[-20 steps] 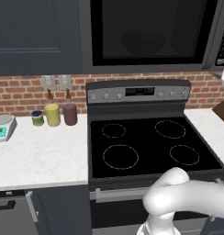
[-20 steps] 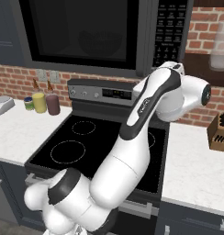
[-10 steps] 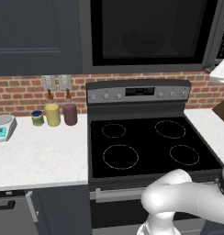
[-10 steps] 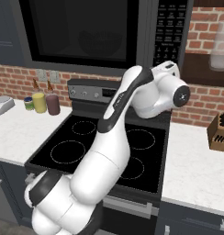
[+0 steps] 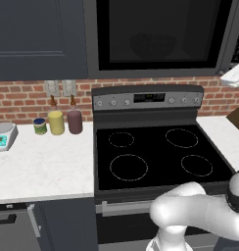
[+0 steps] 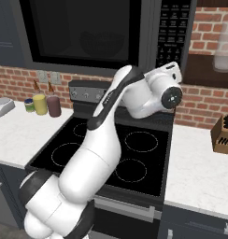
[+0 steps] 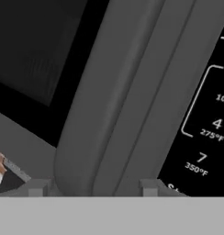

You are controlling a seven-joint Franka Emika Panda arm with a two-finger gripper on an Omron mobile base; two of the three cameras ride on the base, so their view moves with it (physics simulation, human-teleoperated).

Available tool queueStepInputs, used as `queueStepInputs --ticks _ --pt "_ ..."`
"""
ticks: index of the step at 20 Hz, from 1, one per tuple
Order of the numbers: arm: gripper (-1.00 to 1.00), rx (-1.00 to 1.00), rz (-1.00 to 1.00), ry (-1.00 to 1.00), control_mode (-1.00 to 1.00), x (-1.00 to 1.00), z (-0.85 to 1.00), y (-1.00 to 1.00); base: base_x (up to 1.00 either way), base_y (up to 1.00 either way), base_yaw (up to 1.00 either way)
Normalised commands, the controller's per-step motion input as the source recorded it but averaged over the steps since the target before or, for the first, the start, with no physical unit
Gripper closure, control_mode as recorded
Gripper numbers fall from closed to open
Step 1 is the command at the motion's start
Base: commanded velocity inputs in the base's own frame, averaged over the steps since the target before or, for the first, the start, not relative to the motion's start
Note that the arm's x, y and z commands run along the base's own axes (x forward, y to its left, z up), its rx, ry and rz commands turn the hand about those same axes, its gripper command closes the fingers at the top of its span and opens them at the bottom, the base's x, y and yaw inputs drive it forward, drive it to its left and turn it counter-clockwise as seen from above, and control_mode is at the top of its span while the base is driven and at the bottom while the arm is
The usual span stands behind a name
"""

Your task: Pick the cucumber from the sink and place it in the bowl. Then pick the bowl and place it in the microwave. Then close the microwave door and press the start button.

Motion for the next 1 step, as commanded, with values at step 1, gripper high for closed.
queueStepInputs --ticks 1 --pt "-1.00 0.00 -0.06 -0.02 -1.00 -0.66 0.00 -0.14 0.00 0.00 0.00"
